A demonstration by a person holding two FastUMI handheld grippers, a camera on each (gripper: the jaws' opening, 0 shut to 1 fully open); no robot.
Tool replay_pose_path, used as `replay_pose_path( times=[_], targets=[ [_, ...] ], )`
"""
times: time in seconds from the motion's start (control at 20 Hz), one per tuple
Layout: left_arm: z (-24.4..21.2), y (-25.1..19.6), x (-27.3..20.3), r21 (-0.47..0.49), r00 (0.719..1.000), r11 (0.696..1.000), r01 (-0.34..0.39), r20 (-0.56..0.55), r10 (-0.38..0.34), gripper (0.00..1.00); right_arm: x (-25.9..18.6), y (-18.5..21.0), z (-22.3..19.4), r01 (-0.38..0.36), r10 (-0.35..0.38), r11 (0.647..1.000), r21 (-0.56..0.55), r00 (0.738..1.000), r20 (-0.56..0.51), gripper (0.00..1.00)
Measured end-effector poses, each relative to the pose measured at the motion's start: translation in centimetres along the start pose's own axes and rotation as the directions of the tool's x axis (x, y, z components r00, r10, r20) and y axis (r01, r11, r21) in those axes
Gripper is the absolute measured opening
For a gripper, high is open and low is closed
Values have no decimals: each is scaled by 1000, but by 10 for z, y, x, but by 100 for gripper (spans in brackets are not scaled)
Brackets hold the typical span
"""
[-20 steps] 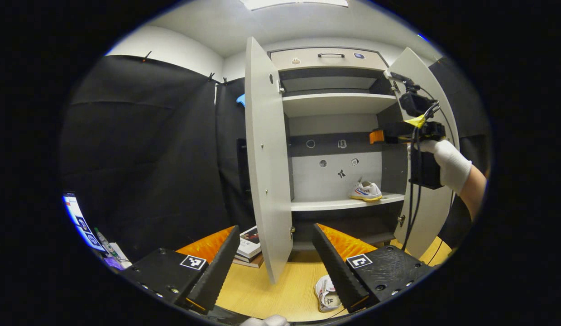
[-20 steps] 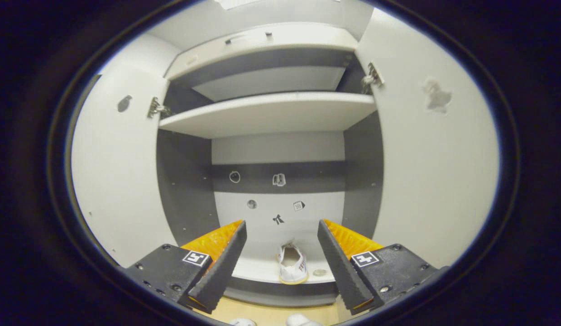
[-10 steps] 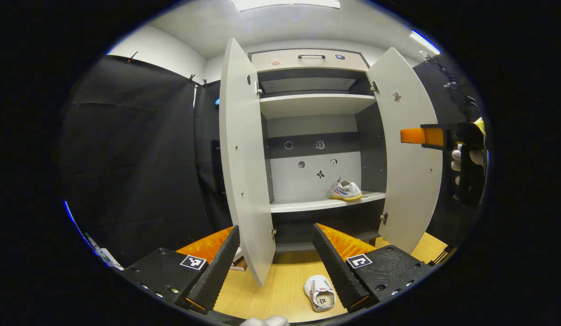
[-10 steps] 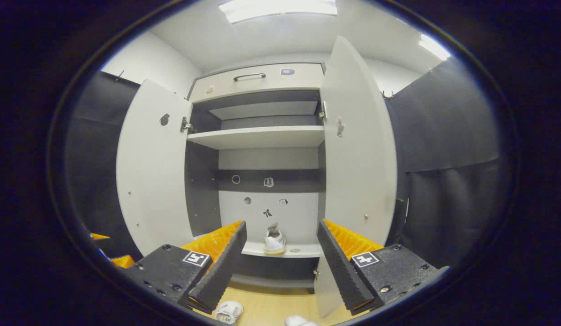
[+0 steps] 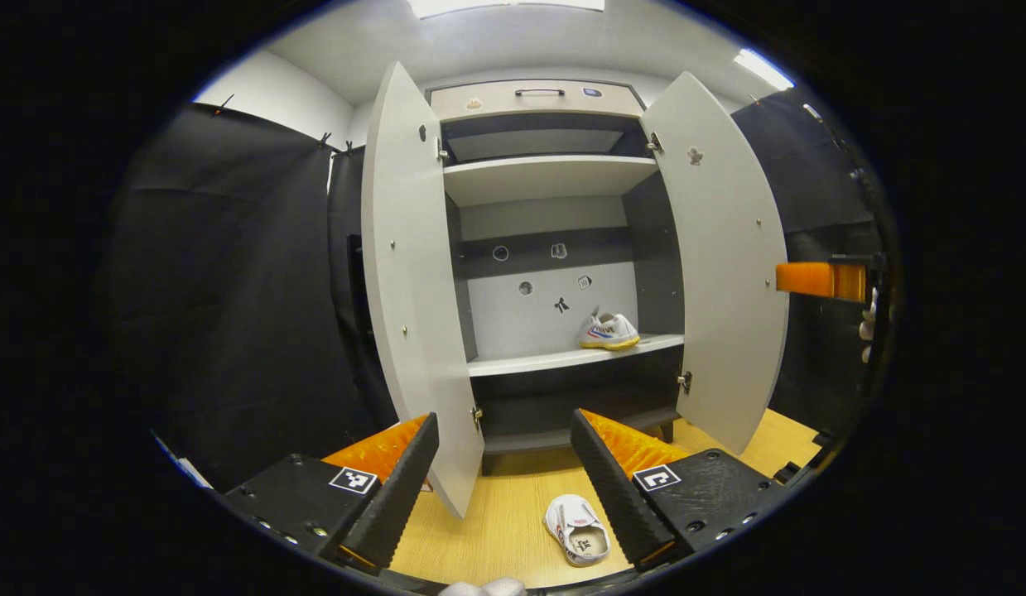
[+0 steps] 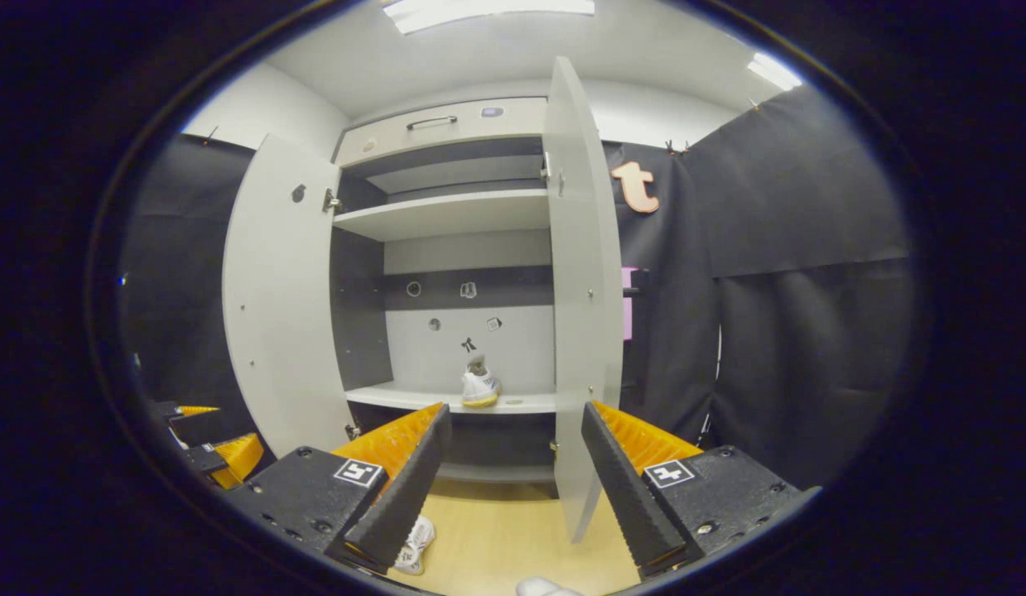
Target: Grab one shoe with the right hand and put it into the shoe cabinet, grab the other shoe with the left hand and put it into the shoe cabinet; then close the right door with the right hand and the left door with the left hand.
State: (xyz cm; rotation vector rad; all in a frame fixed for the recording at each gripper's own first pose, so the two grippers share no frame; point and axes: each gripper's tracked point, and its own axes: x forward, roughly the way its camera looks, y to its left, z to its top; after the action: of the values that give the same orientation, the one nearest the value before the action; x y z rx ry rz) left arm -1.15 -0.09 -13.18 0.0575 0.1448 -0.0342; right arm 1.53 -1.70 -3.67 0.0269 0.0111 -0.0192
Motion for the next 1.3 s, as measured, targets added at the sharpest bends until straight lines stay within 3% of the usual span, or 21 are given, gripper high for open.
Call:
replay_pose_path(
  times=[0.15,0.3,0.6,0.95,1.1,1.3],
  targets=[
    [-56,-17,7,15,997,999,33,-75,-32,100,-4,-1,-2,3,-4,999,-35,1000,-14,99],
    [-125,-40,13,5,982,997,78,-173,-76,96,-6,-1,-9,-1,-1,999,-45,999,-51,99],
    [-250,-75,36,-48,909,993,107,-400,-117,97,-10,-3,-23,-1,-9,997,-81,993,-119,100],
    [-335,-93,90,18,848,988,156,-515,-124,97,-3,-4,-32,-2,-17,994,-113,985,-171,100],
    [-347,-93,109,4,840,988,157,-527,-131,96,5,-4,-30,-1,-21,992,-124,984,-175,100],
    [-348,-89,144,-2,850,992,126,-515,-109,93,16,-1,-34,-8,-17,992,-127,981,-196,100]
  ],
)
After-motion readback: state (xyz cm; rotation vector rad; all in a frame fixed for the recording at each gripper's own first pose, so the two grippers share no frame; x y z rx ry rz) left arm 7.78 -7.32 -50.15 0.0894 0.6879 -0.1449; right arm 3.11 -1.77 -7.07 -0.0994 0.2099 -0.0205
